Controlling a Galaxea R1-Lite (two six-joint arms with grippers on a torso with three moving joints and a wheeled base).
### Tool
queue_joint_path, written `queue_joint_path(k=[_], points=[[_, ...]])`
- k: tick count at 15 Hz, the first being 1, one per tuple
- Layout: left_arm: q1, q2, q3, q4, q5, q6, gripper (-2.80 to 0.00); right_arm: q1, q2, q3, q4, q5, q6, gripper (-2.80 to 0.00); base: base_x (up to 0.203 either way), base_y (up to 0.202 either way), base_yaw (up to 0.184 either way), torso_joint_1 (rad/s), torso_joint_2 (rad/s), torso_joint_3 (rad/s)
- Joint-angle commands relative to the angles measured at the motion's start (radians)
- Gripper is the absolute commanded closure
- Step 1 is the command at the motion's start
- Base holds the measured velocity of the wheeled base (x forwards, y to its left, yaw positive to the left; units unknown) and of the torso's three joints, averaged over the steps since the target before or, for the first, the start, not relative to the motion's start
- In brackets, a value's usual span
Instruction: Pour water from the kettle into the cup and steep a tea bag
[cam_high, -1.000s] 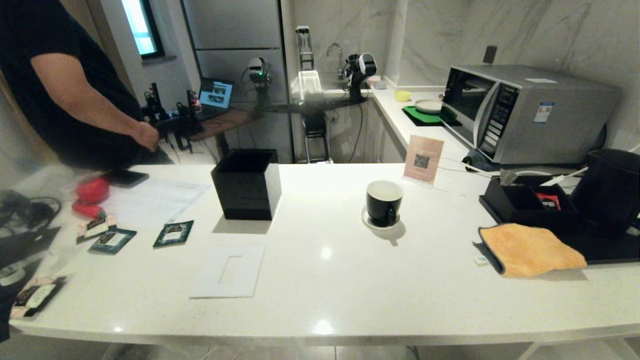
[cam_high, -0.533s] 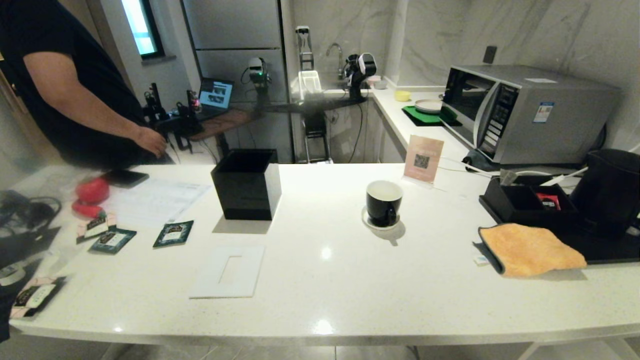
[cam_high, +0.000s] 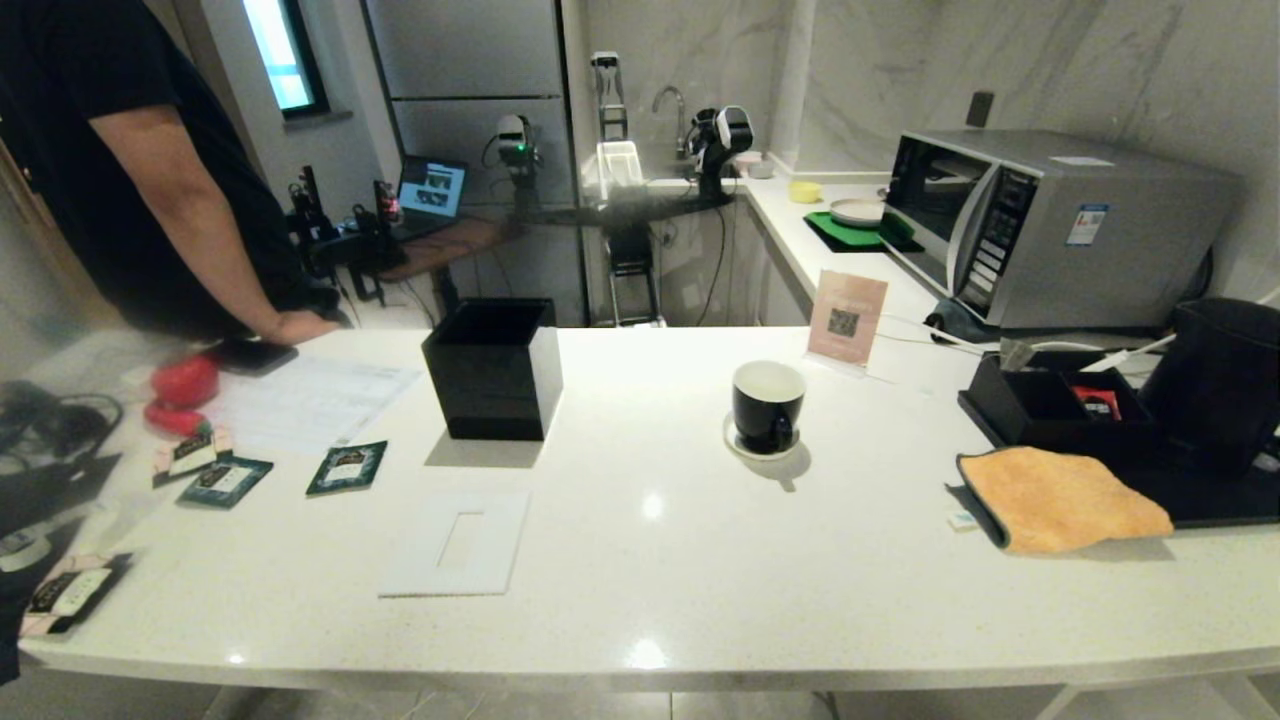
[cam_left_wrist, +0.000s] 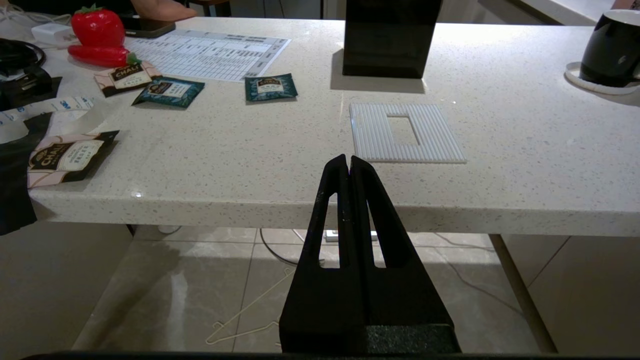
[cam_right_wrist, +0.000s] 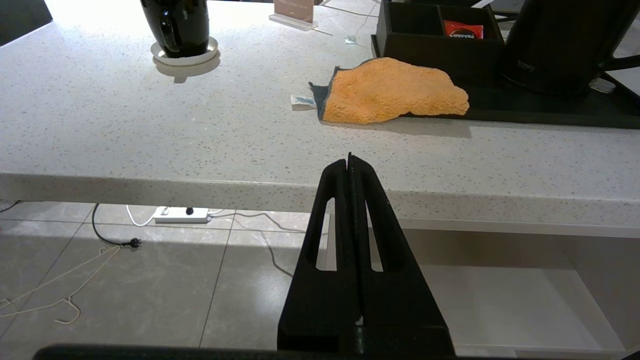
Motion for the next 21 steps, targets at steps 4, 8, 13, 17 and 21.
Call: queue_joint_path(k=[4, 8, 13, 17, 21], points=[[0.0, 0.002, 0.0, 0.0, 0.0, 0.0, 0.0, 0.0, 0.003, 0.0, 0.0, 0.001, -0.001, 0.0, 0.0, 0.0, 0.0, 0.0, 0.0, 0.0], [0.0, 0.0, 0.0, 0.0, 0.0, -0.002, 0.0, 0.0, 0.001, 0.0, 0.0, 0.001, -0.001, 0.0, 0.0, 0.0, 0.0, 0.0, 0.0, 0.0], [0.0, 0.001, 0.0, 0.0, 0.0, -0.002, 0.0, 0.0, 0.001, 0.0, -0.001, 0.0, -0.022, 0.0, 0.0, 0.0, 0.0, 0.0, 0.0, 0.0], [0.0, 0.001, 0.0, 0.0, 0.0, -0.001, 0.0, 0.0, 0.003, 0.0, 0.0, -0.001, 0.002, 0.0, 0.0, 0.0, 0.0, 0.0, 0.0, 0.0], [0.0, 0.002, 0.0, 0.0, 0.0, 0.0, 0.0, 0.0, 0.002, 0.0, -0.001, 0.0, -0.008, 0.0, 0.0, 0.0, 0.0, 0.0, 0.0, 0.0]])
